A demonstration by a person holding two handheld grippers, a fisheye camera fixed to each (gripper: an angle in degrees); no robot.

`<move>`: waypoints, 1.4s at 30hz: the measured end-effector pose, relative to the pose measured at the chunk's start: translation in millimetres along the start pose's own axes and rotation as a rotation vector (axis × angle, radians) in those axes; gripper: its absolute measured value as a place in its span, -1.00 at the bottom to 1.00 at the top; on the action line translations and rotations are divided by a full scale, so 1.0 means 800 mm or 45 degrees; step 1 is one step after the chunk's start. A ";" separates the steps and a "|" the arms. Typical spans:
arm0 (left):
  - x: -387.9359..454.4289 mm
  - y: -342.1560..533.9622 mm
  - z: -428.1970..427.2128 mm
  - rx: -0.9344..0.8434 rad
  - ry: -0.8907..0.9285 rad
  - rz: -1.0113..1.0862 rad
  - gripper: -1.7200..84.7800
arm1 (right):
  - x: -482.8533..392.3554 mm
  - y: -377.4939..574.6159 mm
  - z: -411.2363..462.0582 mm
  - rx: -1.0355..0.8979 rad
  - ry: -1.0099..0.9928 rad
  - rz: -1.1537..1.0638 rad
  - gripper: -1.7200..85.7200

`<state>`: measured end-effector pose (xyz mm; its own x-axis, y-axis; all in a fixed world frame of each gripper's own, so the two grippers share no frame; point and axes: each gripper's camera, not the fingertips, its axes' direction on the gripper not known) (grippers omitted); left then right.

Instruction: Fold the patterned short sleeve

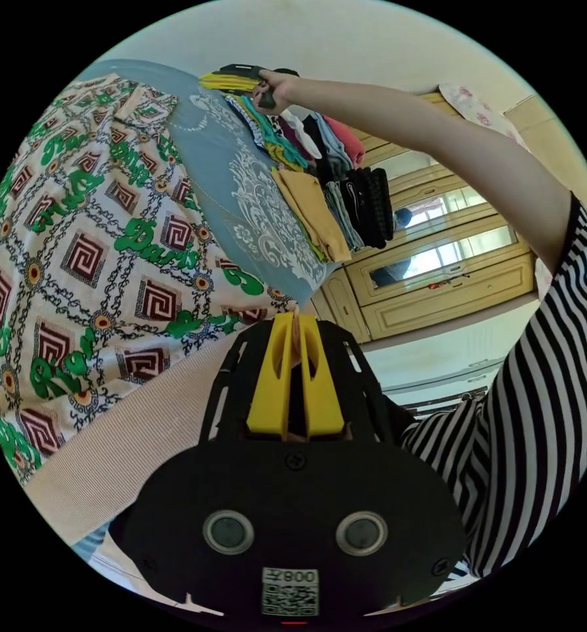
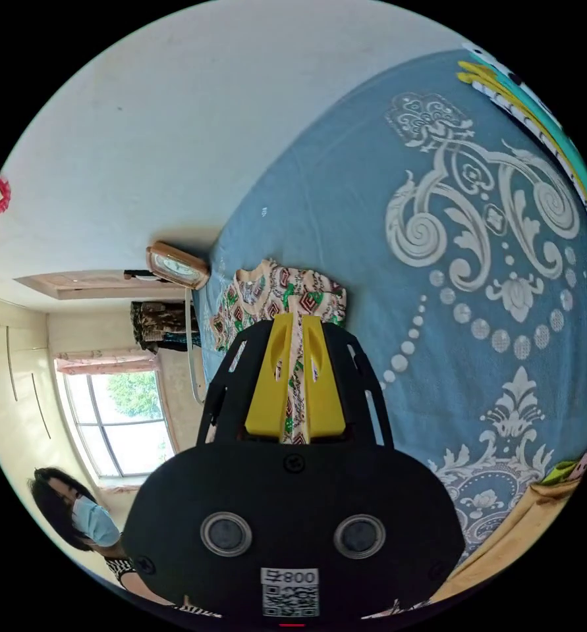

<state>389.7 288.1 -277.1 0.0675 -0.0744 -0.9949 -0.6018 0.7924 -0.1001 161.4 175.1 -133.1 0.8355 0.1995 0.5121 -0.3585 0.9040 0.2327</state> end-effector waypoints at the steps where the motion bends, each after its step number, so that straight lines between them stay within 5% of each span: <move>1: -0.003 -0.004 0.001 -0.010 -0.027 0.005 -0.91 | 0.006 0.007 -0.006 0.001 0.000 -0.006 -0.90; 9: 0.000 0.007 -0.029 -0.024 -0.051 0.009 -0.86 | 0.055 0.234 -0.045 -0.216 -0.062 -0.170 -0.86; 18: -0.049 0.109 -0.214 0.332 -0.308 -0.383 -0.83 | 0.130 0.512 -0.057 -0.312 -0.149 0.002 -0.81; 26: -0.102 0.136 -0.335 0.506 -0.623 -0.597 -0.82 | 0.095 0.494 -0.075 -0.267 -0.144 -0.136 -0.81; 32: -0.163 0.129 -0.395 0.548 -0.814 -0.801 -0.80 | 0.039 0.489 -0.072 -0.377 0.201 -0.357 -0.80; 42: -0.223 0.117 -0.427 0.349 -0.857 -0.876 -0.82 | 0.116 0.619 -0.086 -0.397 0.247 -0.073 -0.79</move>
<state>49.6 168.5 -112.1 0.8197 -0.2784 -0.5006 -0.0636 0.8243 -0.5625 90.0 667.4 -27.2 0.9247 0.1861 0.3320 -0.1896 0.9816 -0.0222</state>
